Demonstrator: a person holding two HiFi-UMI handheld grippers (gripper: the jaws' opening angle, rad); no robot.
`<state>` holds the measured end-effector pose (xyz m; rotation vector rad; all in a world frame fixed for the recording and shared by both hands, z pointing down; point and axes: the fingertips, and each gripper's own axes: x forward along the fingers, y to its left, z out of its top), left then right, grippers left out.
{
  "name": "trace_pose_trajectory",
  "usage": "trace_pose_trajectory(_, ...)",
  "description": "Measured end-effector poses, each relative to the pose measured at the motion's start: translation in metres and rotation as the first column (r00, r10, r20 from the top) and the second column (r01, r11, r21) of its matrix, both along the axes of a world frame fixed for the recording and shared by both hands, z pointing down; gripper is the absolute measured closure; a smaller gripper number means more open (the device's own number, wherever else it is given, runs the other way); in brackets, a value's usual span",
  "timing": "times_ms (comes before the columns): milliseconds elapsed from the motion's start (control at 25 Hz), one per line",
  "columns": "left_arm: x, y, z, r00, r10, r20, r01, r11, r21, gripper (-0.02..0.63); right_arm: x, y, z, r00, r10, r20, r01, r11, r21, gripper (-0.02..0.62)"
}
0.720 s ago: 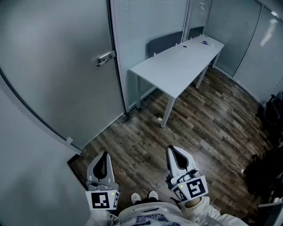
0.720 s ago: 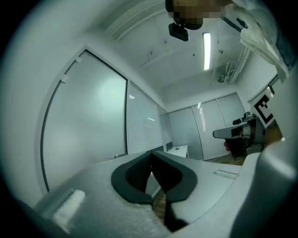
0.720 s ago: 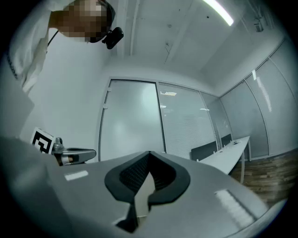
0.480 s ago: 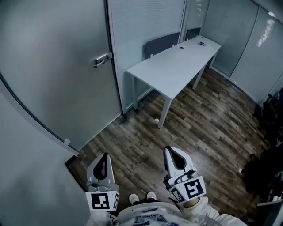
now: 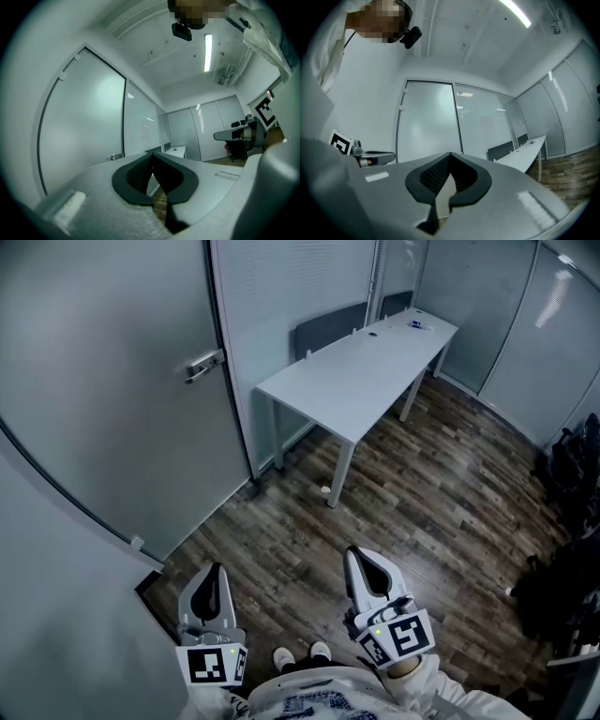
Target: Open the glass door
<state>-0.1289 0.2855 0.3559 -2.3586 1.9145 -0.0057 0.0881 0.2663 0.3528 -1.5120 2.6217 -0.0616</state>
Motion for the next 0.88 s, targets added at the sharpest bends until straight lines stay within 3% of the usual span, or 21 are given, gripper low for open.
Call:
trace_pose_trajectory(400, 0.016, -0.005, 0.001, 1.0, 0.004, 0.022, -0.003, 1.0, -0.012, 0.606, 0.017, -0.003, 0.007, 1.0, 0.009, 0.018, -0.008, 1.0, -0.017, 0.592)
trace_pose_trajectory(880, 0.066, -0.035, -0.006, 0.999, -0.02, 0.047, 0.019, 1.0, 0.007, 0.606, 0.073, -0.034, 0.012, 0.999, 0.003, 0.051, -0.003, 1.0, -0.013, 0.592)
